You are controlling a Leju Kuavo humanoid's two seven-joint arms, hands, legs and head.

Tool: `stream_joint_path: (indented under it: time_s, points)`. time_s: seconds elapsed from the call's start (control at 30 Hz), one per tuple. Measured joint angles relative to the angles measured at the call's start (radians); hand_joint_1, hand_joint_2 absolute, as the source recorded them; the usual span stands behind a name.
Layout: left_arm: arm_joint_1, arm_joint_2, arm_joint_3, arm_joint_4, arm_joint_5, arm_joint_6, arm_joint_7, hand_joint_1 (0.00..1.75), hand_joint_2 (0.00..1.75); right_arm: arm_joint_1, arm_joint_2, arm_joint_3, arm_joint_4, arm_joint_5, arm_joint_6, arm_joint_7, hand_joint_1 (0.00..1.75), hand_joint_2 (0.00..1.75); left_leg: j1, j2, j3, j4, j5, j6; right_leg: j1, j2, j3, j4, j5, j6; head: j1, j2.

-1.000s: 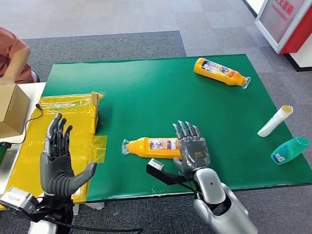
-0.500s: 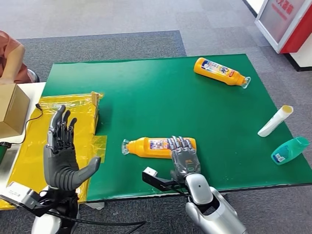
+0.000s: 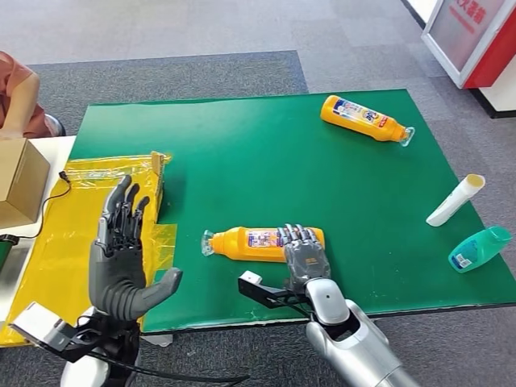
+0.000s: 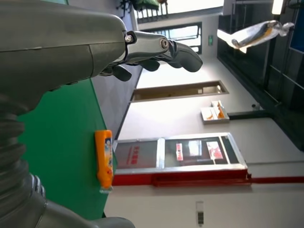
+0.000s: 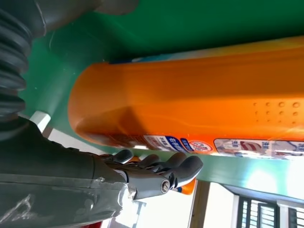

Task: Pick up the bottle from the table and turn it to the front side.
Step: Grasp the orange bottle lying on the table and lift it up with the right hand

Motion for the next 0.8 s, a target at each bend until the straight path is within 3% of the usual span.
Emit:
stream_joint_path:
  time_s: [0.37, 0.67, 0.8]
  points:
    - [-0.015, 0.000, -0.010, 0.043, 0.113, -0.127, 0.011, 0.00, 1.75, -0.112, 0.013, -0.025, 0.087, 0.043, 0.002, 0.004, 0.00, 1.75, 0.000, 0.000, 0.000, 0.000, 0.001, 0.000, 0.000, 0.000, 0.000, 0.000, 0.000, 0.000, 0.000, 0.000]
    - [-0.040, 0.000, -0.032, 0.056, 0.111, -0.140, 0.026, 0.00, 1.75, -0.191, 0.027, -0.054, 0.266, 0.105, 0.006, 0.037, 0.00, 1.75, 0.000, 0.000, 0.000, 0.000, 0.001, 0.000, 0.000, 0.000, 0.000, 0.000, 0.000, 0.000, 0.000, 0.000]
    - [-0.054, 0.003, -0.033, 0.056, 0.094, -0.118, 0.021, 0.00, 1.75, -0.218, 0.038, -0.070, 0.318, 0.070, 0.025, -0.013, 0.00, 1.75, 0.000, 0.000, 0.001, 0.000, 0.001, -0.001, 0.000, 0.000, 0.000, 0.000, 0.001, -0.001, 0.000, 0.000]
